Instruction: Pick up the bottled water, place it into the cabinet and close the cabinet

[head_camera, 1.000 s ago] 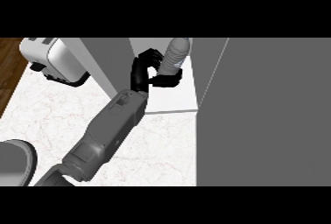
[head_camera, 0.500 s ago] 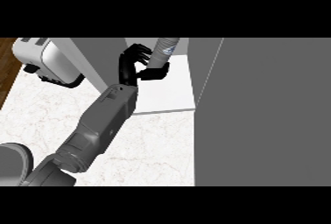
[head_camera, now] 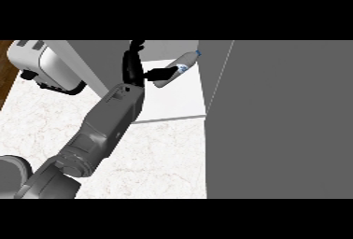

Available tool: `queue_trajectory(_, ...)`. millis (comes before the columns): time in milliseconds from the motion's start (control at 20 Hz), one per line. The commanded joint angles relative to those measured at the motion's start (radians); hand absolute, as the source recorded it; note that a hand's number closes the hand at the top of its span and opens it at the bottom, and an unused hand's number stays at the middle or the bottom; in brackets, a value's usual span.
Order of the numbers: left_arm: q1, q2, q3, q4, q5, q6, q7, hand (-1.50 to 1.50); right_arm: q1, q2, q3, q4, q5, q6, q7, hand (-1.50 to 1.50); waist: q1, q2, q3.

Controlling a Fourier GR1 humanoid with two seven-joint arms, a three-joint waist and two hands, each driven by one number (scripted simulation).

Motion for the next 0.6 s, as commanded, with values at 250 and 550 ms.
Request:
queue_trajectory(250, -0.036, 0.008, 0.042, -0.044, 0.023, -0.158, -0.076, -1.50, 0.002, 0.015, 0.026, -0.029, -0.045, 0.000, 0.022, -1.50, 0.014, -0.003, -0.001)
queue_trajectory(550, -0.043, -0.012, 0.102, -0.099, 0.070, -0.294, -0.160, -1.50, 0.012, -0.001, 0.014, -0.054, -0.066, 0.008, 0.046, -1.50, 0.037, -0.012, -0.001)
